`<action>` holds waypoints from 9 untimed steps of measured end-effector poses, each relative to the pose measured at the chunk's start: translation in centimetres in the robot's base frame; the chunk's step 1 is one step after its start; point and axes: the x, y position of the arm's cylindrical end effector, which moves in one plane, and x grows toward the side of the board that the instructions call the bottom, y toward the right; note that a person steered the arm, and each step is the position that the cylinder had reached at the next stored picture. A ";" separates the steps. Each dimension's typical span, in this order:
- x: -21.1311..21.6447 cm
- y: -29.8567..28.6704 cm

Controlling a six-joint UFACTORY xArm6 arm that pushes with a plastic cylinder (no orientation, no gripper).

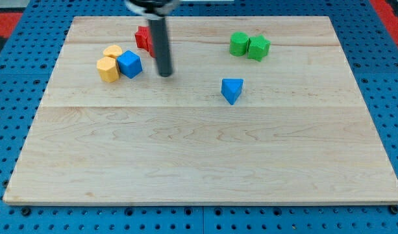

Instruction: Push the blue triangle near to the blue cube

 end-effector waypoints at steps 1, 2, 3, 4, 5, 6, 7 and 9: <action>0.0 6.1; 0.8 11.9; 2.4 17.1; 3.2 12.7; 3.6 8.1; 4.6 11.2; 5.8 8.2; 7.4 -1.1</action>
